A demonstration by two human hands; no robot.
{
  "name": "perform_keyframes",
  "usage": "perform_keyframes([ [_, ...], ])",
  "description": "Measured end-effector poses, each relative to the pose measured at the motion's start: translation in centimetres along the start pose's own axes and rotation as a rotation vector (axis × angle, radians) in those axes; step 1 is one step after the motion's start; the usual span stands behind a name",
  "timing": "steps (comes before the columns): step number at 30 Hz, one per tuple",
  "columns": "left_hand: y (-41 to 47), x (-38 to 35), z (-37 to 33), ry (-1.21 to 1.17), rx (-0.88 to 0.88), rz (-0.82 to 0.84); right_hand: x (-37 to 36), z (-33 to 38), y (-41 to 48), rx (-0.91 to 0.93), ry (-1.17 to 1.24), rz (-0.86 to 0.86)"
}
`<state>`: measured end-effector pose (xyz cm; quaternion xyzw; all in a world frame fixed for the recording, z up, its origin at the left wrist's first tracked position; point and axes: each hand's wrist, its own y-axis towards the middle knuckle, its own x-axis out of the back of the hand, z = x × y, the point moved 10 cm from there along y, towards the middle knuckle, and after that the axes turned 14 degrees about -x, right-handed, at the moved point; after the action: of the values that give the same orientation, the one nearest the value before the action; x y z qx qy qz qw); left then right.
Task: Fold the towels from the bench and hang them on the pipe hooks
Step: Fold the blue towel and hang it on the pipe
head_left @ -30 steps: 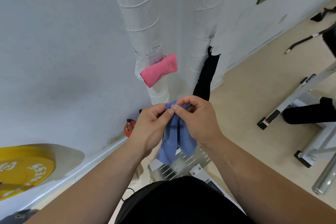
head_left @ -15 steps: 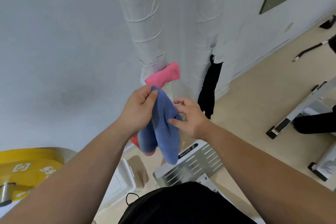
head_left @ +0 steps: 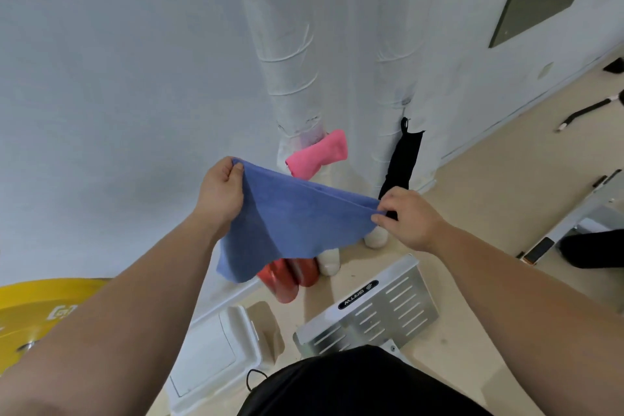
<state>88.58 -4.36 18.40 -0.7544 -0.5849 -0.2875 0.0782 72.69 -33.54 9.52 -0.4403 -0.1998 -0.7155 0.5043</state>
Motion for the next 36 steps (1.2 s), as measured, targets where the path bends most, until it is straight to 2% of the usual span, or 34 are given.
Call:
perform_keyframes([
  [5, -0.2, 0.1, 1.0, -0.050, 0.044, -0.014, 4.1, -1.4, -1.0, -0.049, 0.228, -0.059],
  [11, -1.2, -1.6, -0.8, -0.280, 0.064, -0.011, 7.2, -2.7, -2.7, -0.163, 0.840, 0.043],
  [15, -2.3, -3.6, -1.2, -0.430, 0.139, 0.018, 8.0, -3.2, -3.5, -0.233, 1.044, -0.027],
  [22, -2.9, -4.9, -0.8, -0.450, 0.161, 0.080, 8.2, -5.6, -4.6, -0.431, 1.087, -0.210],
  [26, -3.6, -4.9, -1.0, -0.457, 0.223, 0.032, 9.0, -4.5, -5.4, -0.470, 1.041, -0.246],
  [28, -3.8, -4.9, -1.7, -0.462, 0.213, 0.015, 9.2, -3.1, -5.7, -0.465, 0.998, -0.197],
  [31, -4.1, -5.8, -3.8, -0.452, 0.119, 0.076, 8.8, 0.5, -6.2, -0.407, 1.003, -0.052],
  [34, -4.7, -7.0, -6.1, -0.424, 0.033, 0.136, 7.6, 4.6, -6.5, -0.272, 1.019, 0.135],
  [36, -5.3, -7.5, -7.8, -0.381, -0.048, 0.161, 7.2, 6.4, -6.9, -0.165, 0.949, 0.185],
])
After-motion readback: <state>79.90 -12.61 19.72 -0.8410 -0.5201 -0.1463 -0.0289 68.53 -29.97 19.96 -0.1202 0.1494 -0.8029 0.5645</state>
